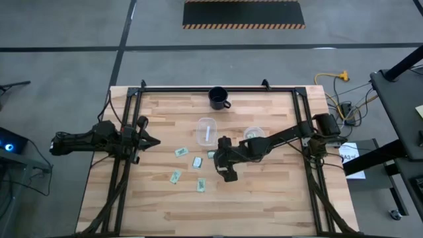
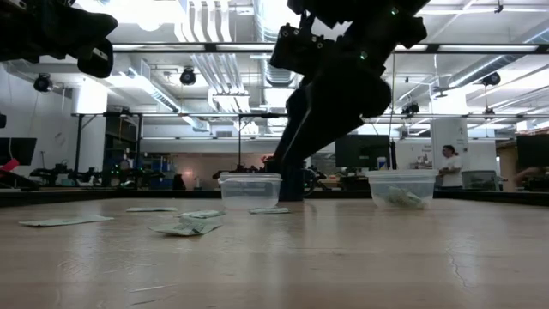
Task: Pick and place items into bin
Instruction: Put the green stevia packet into the right transparent bin
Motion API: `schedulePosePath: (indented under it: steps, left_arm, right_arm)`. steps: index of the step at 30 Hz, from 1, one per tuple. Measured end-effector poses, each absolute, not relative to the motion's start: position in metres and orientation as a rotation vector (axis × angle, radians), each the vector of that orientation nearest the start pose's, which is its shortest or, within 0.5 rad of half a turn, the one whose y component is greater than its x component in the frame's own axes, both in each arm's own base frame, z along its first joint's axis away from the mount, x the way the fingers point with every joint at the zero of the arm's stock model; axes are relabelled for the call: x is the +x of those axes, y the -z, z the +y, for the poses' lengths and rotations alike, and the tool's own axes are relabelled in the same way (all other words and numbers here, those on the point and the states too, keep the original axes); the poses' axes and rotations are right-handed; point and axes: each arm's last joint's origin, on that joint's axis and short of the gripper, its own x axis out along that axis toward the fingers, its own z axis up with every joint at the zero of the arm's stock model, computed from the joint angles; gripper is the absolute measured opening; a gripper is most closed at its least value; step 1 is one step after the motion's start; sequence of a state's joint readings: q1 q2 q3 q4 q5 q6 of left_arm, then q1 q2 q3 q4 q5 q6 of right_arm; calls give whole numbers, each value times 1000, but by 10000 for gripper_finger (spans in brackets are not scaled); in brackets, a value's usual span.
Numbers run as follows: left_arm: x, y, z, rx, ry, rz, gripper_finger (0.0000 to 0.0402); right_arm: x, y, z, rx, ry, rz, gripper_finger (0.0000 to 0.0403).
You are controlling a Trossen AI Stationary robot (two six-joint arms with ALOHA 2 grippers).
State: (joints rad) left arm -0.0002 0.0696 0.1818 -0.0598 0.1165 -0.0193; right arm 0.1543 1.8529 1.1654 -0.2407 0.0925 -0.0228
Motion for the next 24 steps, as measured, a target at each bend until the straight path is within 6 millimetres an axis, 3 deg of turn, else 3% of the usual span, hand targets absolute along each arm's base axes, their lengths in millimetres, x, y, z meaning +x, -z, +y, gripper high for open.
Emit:
schedulePosePath:
  steps: [9,24]
  left_arm:
    - [90,-214,-3,-16,117,-50,0]
    - [90,-214,-3,-16,117,-51,0]
  right_arm:
    - [376,-180,31,-73,-163,1017,368]
    - [382,-195,25,-108,-160,1052,368]
